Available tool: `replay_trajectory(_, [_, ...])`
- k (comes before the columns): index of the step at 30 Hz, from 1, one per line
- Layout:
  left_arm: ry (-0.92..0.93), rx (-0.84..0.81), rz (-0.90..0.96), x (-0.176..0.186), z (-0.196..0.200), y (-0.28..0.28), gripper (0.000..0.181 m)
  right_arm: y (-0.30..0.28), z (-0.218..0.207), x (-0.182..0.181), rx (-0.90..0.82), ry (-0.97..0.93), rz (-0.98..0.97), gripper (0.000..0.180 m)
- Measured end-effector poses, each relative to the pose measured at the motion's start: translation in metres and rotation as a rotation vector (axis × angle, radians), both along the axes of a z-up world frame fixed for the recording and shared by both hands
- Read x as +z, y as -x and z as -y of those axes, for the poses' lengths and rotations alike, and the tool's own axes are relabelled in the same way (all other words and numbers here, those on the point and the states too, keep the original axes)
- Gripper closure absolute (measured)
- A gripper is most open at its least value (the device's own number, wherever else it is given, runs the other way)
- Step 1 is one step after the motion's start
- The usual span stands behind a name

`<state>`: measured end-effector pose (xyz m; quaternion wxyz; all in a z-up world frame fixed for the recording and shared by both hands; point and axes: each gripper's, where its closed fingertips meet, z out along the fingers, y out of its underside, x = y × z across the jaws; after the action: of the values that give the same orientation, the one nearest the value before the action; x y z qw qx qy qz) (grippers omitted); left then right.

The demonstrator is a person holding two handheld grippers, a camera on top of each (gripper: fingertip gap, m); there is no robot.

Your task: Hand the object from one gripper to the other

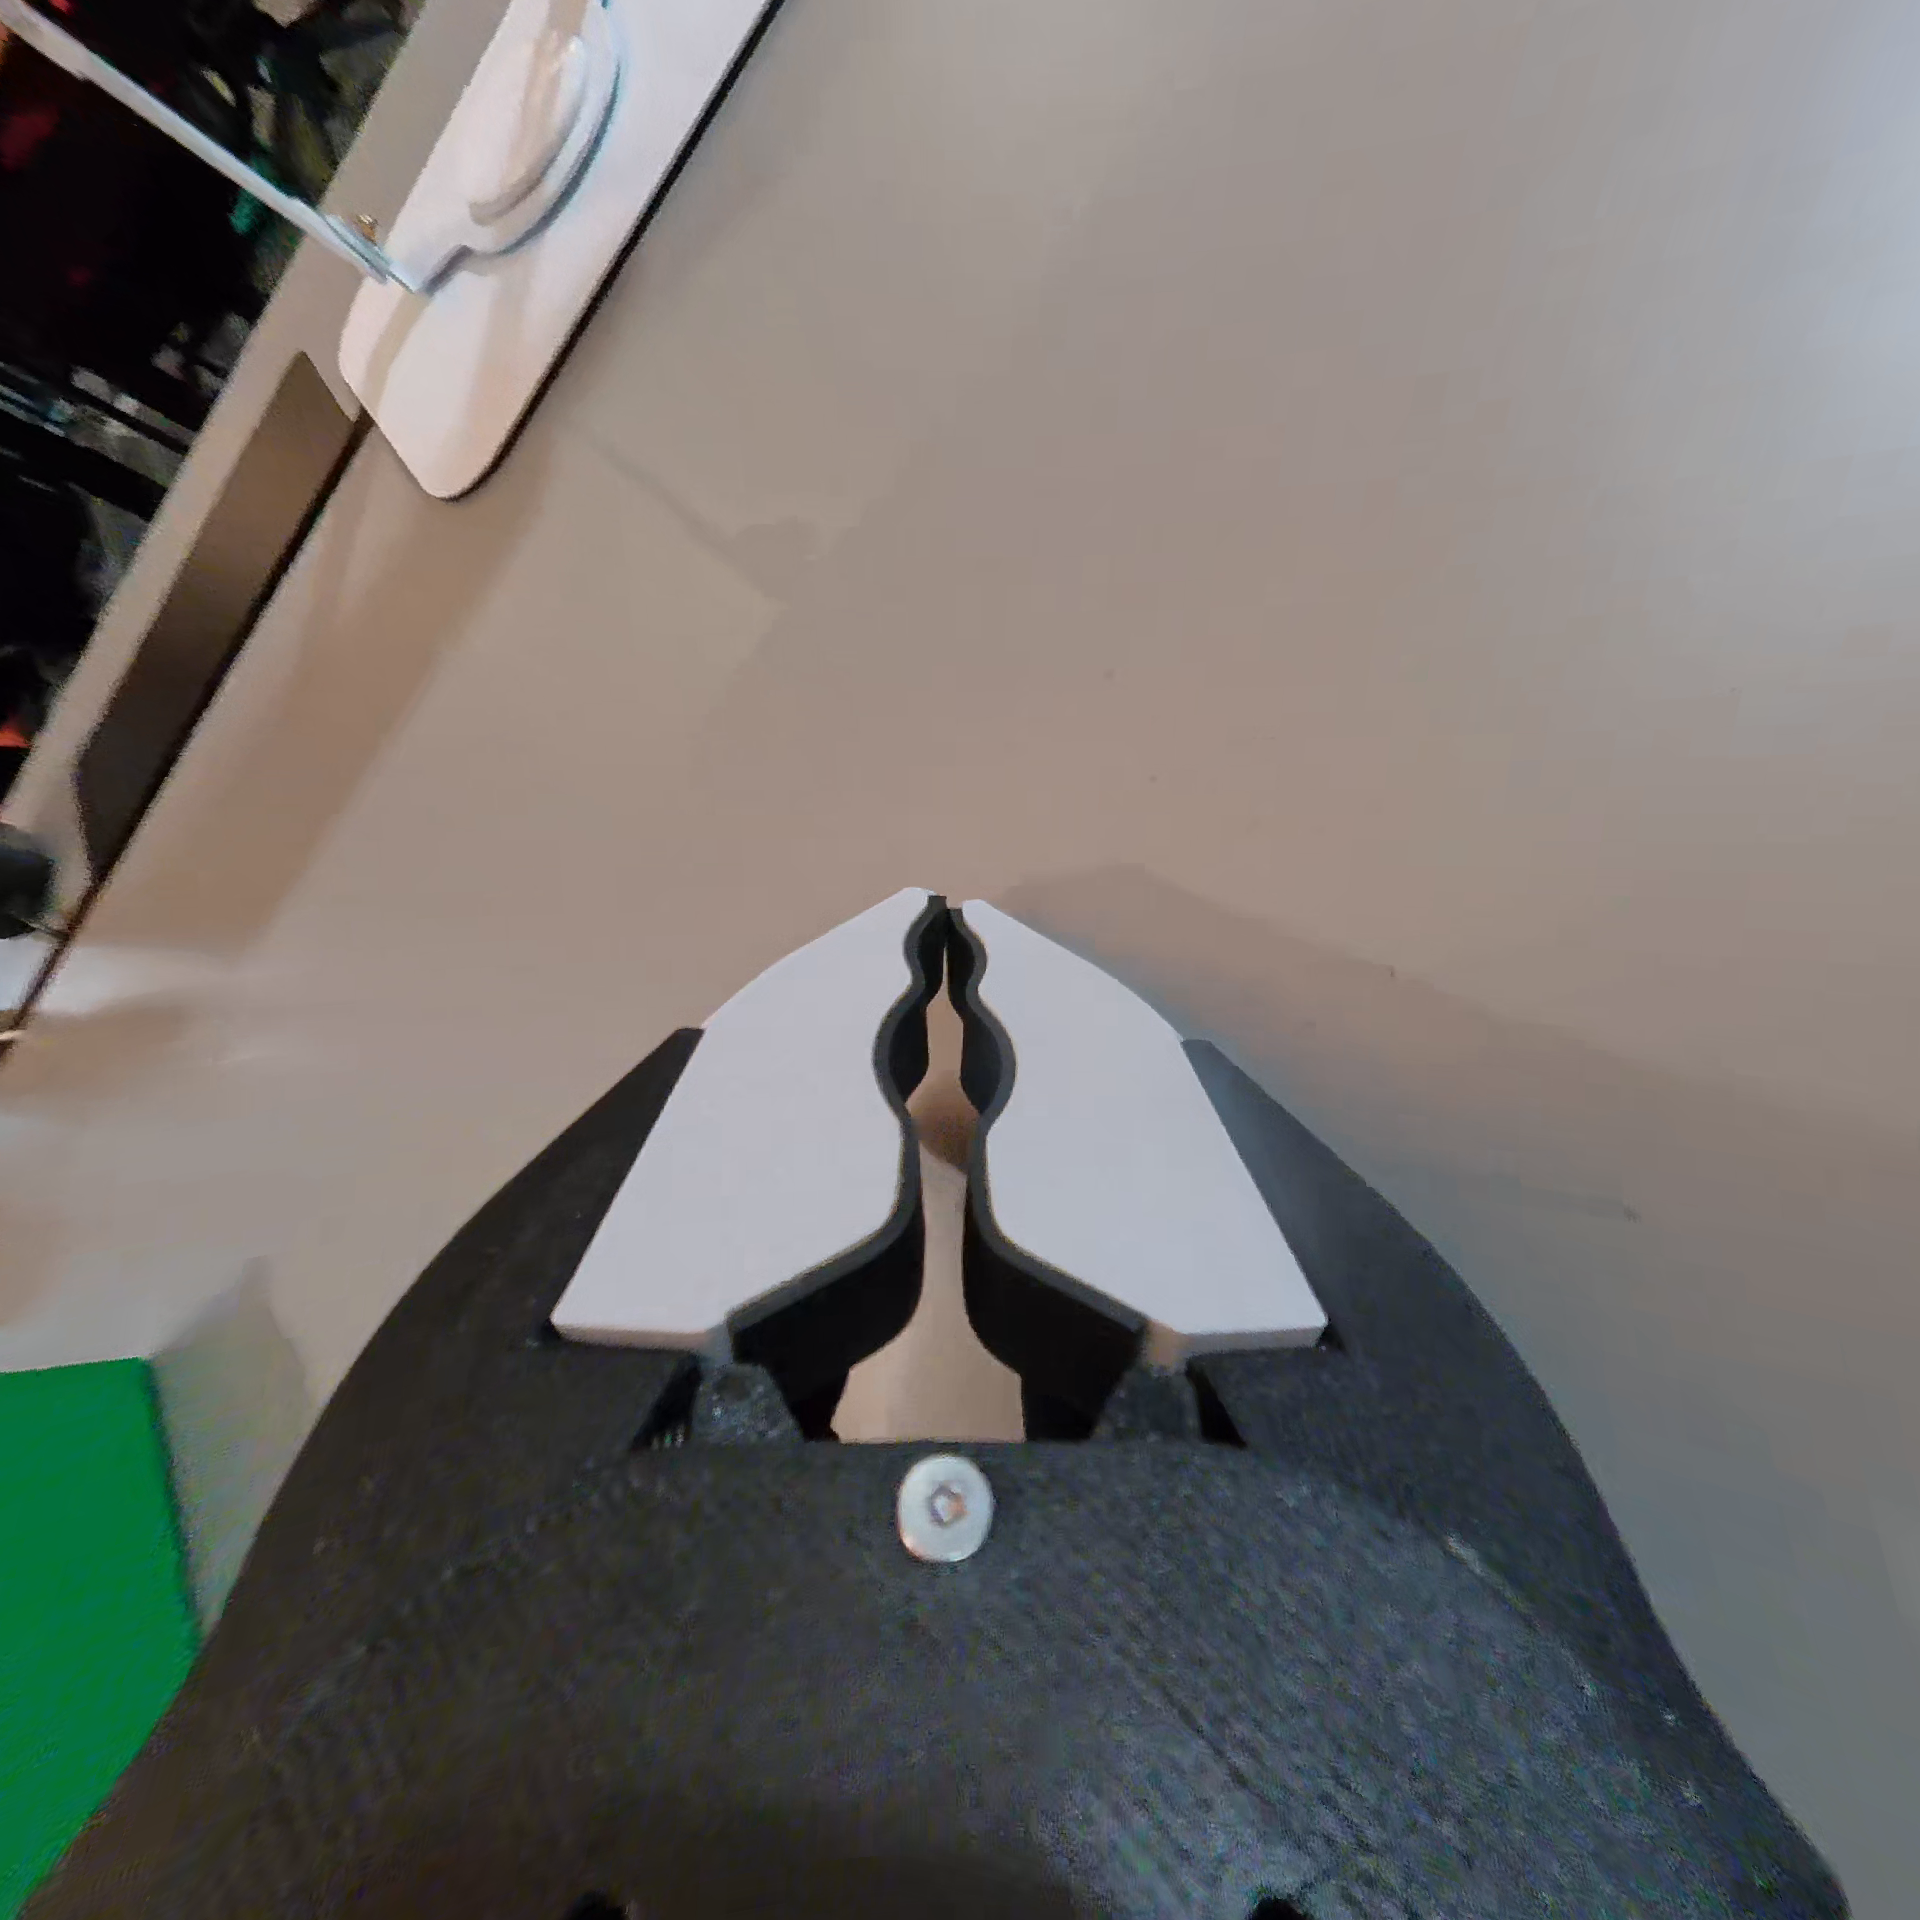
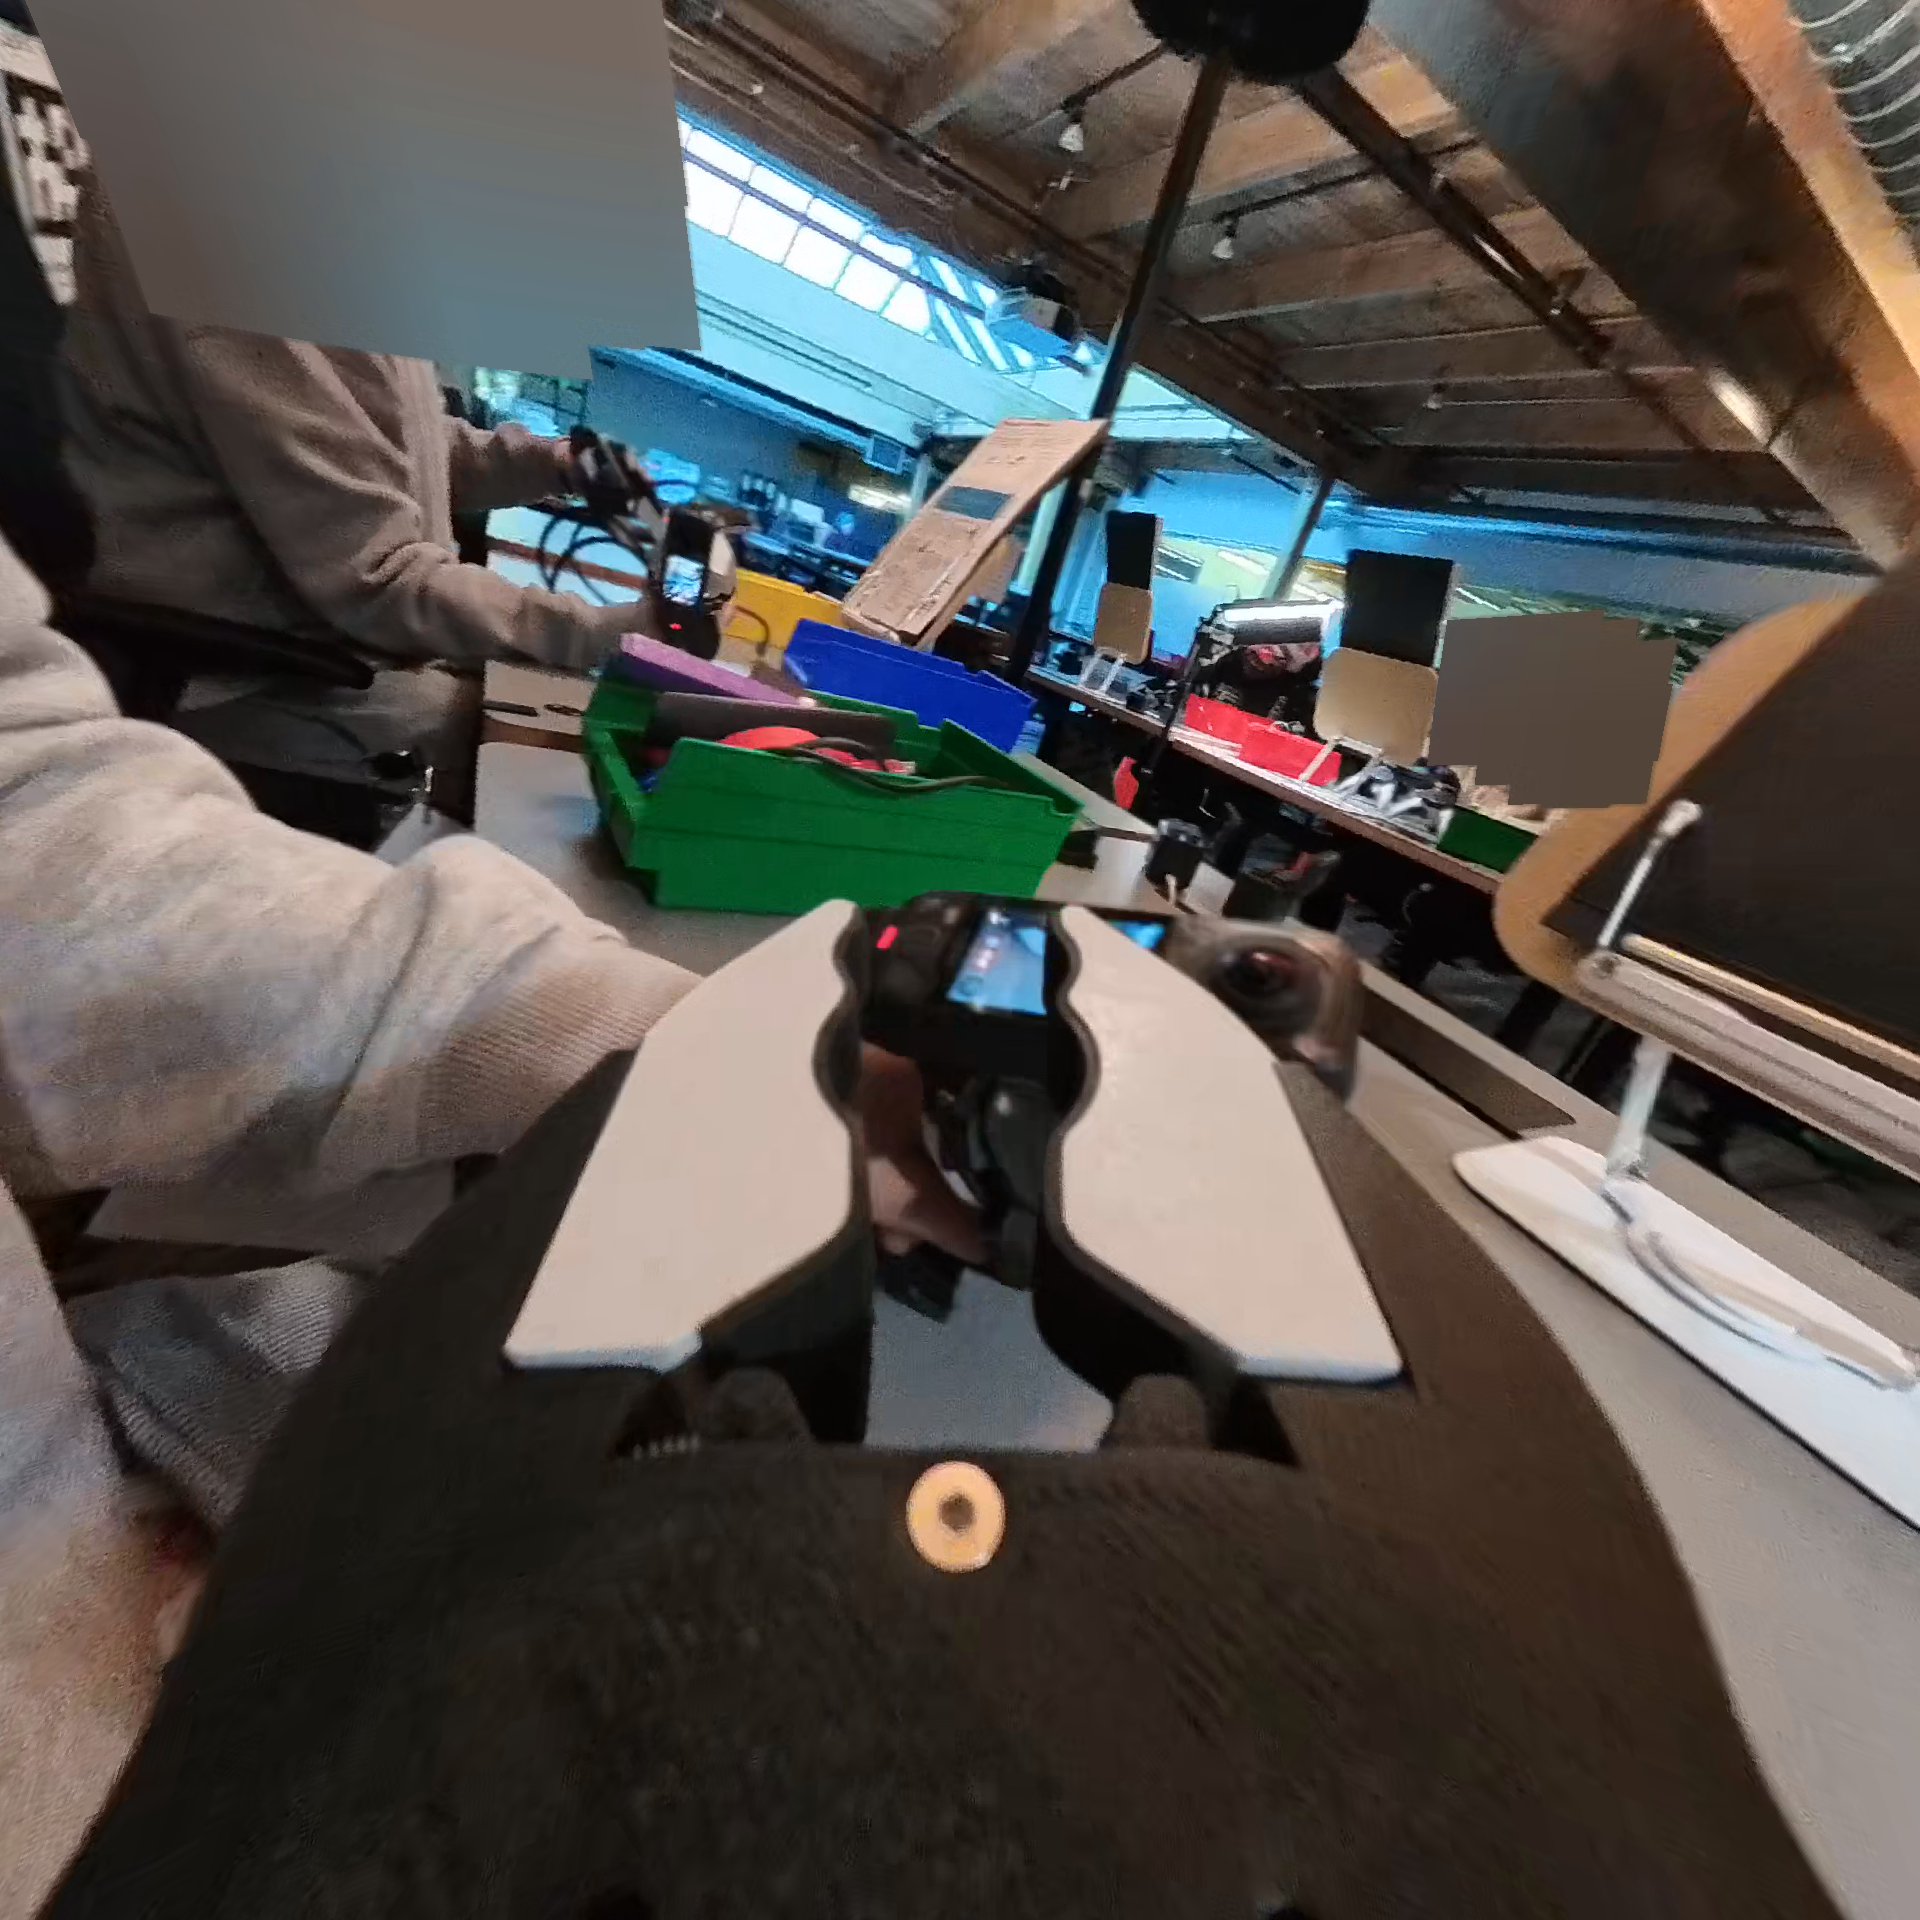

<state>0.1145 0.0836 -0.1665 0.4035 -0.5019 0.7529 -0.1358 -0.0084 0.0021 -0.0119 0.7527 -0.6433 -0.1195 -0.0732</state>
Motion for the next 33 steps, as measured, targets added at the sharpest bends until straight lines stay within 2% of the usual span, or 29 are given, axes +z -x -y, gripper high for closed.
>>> replay_trajectory(4, [0.102, -0.046, 0.050, 0.008, 0.011, -0.003, 0.180, -0.070, 0.017, 0.001, -0.172, -0.008, -0.176, 0.141])
replay_trajectory(6, [0.138, -0.120, 0.093, 0.015, 0.025, -0.004, 0.180, -0.115, 0.026, -0.014, -0.310, 0.056, -0.263, 0.140])
replay_trajectory(8, [0.171, -0.191, 0.157, 0.027, 0.042, -0.005, 0.180, -0.165, 0.036, -0.053, -0.522, 0.243, -0.338, 0.141])
replay_trajectory(10, [0.250, -0.338, 0.243, 0.044, 0.074, -0.001, 0.180, -0.196, 0.052, -0.102, -0.676, 0.509, -0.388, 0.143])
replay_trajectory(11, [0.292, -0.446, 0.293, 0.056, 0.095, 0.005, 0.167, -0.206, 0.060, -0.118, -0.728, 0.602, -0.379, 0.144])
replay_trajectory(13, [0.377, -0.711, 0.353, 0.075, 0.144, 0.028, 0.137, -0.221, 0.075, -0.132, -0.818, 0.697, -0.305, 0.153])
replay_trajectory(16, [0.396, -0.873, 0.389, 0.092, 0.186, 0.052, 0.094, -0.232, 0.090, -0.139, -0.921, 0.800, -0.167, 0.166])
replay_trajectory(21, [0.525, -1.055, 0.526, 0.136, 0.238, 0.097, 0.091, -0.234, 0.098, -0.152, -1.017, 0.942, -0.018, 0.177])
replay_trajectory(26, [0.565, -1.156, 0.447, 0.131, 0.268, 0.119, 0.088, -0.222, 0.088, -0.149, -1.022, 0.977, 0.130, 0.177])
replay_trajectory(33, [0.568, -1.178, 0.423, 0.128, 0.280, 0.126, 0.081, -0.209, 0.073, -0.142, -1.052, 0.983, 0.388, 0.179])
